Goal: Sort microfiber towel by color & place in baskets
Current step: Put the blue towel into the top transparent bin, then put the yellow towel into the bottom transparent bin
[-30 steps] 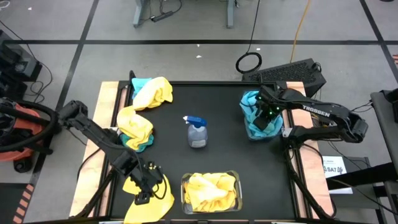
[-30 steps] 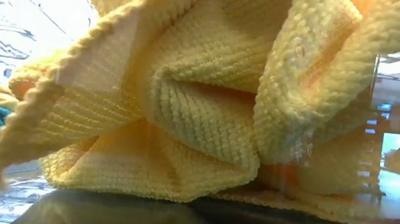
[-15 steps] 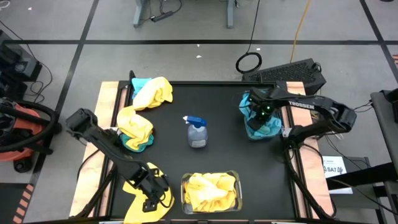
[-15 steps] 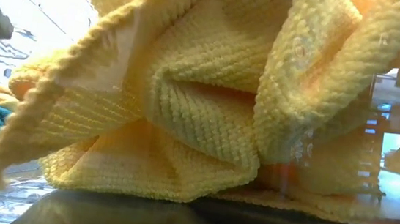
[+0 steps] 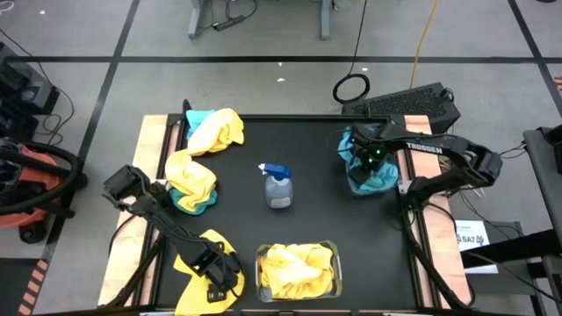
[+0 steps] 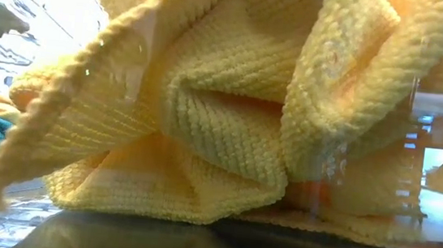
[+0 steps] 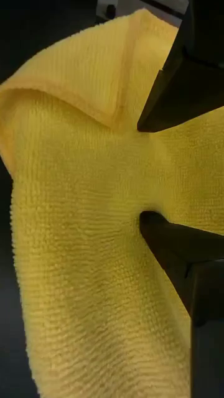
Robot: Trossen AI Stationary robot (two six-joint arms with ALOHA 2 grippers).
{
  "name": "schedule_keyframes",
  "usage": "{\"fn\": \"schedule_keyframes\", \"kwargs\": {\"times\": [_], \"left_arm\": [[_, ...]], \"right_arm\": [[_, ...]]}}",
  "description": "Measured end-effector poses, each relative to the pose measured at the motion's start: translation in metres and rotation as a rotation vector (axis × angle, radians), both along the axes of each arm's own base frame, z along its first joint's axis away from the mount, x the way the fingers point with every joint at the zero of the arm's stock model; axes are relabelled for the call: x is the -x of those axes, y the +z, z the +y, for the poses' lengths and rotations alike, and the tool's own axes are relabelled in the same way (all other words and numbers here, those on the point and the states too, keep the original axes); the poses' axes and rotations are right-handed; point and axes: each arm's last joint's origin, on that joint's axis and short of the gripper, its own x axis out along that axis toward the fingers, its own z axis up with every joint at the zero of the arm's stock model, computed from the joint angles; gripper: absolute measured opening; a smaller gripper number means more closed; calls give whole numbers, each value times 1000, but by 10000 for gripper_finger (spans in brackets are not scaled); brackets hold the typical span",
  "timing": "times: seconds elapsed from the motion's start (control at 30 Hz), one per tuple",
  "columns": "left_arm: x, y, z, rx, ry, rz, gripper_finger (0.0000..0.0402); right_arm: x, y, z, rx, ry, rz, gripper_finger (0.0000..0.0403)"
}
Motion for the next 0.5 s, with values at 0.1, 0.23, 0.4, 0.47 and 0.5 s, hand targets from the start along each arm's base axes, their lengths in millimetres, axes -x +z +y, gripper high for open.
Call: {"fn": "schedule_keyframes", "kwargs": {"times": [0.1,0.23,0.4,0.47,0.5], "left_arm": [[0,-5,-1,-12,-1,13,237],[-1,-7,0,-18,1,18,182],[-1,-8,0,-20,-14,7,84],[-1,-9,-1,-13,-25,7,41],[-1,-8,-1,-9,-26,9,23]], "right_arm": [[3,10,2,-1,-6,-15,216],[6,34,5,20,-8,-51,248],[11,75,8,83,-6,-145,262],[13,93,10,121,-6,-198,262],[14,103,10,141,-6,-226,262]]}}
